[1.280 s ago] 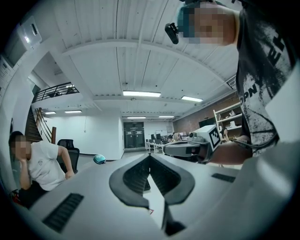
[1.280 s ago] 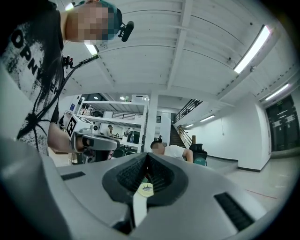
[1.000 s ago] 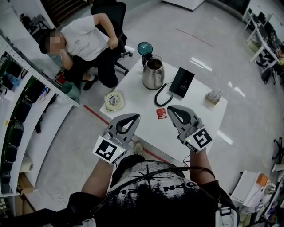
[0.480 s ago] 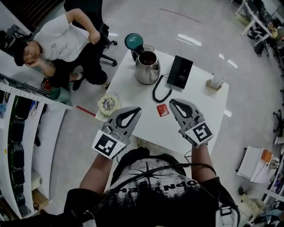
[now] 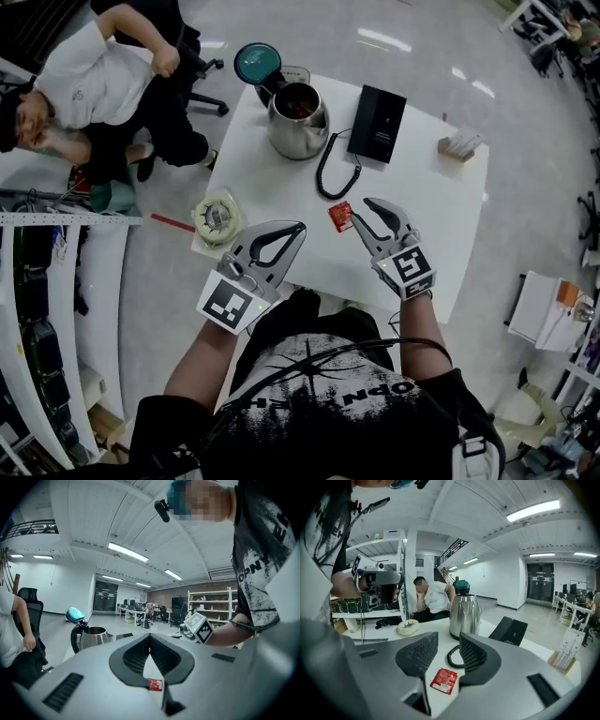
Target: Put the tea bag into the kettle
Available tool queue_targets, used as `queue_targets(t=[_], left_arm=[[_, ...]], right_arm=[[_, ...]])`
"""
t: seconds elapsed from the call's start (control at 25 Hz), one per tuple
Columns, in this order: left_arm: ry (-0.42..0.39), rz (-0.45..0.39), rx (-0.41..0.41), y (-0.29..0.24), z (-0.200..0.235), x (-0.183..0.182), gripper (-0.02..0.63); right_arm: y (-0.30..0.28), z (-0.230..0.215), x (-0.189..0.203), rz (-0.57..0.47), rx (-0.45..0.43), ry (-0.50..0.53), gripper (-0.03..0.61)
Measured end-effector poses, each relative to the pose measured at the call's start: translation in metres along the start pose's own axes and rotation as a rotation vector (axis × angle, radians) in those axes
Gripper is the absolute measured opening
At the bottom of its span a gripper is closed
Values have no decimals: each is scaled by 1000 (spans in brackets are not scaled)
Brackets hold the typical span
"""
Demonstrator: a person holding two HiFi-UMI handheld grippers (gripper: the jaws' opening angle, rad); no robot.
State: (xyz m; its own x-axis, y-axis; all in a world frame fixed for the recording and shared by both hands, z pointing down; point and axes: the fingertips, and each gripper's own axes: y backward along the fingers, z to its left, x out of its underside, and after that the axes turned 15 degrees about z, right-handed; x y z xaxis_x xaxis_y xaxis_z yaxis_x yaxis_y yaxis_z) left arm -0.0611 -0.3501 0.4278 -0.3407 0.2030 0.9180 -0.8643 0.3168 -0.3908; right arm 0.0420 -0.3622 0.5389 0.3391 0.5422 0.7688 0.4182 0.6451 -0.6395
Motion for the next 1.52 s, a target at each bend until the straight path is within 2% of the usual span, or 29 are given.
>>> queue_targets(t=[0.28,0.68,0.84,1.24,1.4,1.52], left_arm=[[35,33,39,-14,8,21,11],[87,69,78,-24,19,44,11],[101,75,86,-27,20,51,11],[133,82,82,-23,24,61,11],[135,74,80,-21,24,62,11],[137,74,75,-19,25,63,11]], right_arm=[[-54,6,59,188,-31,-56,256],[-107,5,107,372,-24,-115,307],[-115,4,118,423,-2,-101,307],[-114,5,117,422,24,-87,299],[-113,7,117,418,31,-94,255],[-113,10,117,421,31,-89,147]])
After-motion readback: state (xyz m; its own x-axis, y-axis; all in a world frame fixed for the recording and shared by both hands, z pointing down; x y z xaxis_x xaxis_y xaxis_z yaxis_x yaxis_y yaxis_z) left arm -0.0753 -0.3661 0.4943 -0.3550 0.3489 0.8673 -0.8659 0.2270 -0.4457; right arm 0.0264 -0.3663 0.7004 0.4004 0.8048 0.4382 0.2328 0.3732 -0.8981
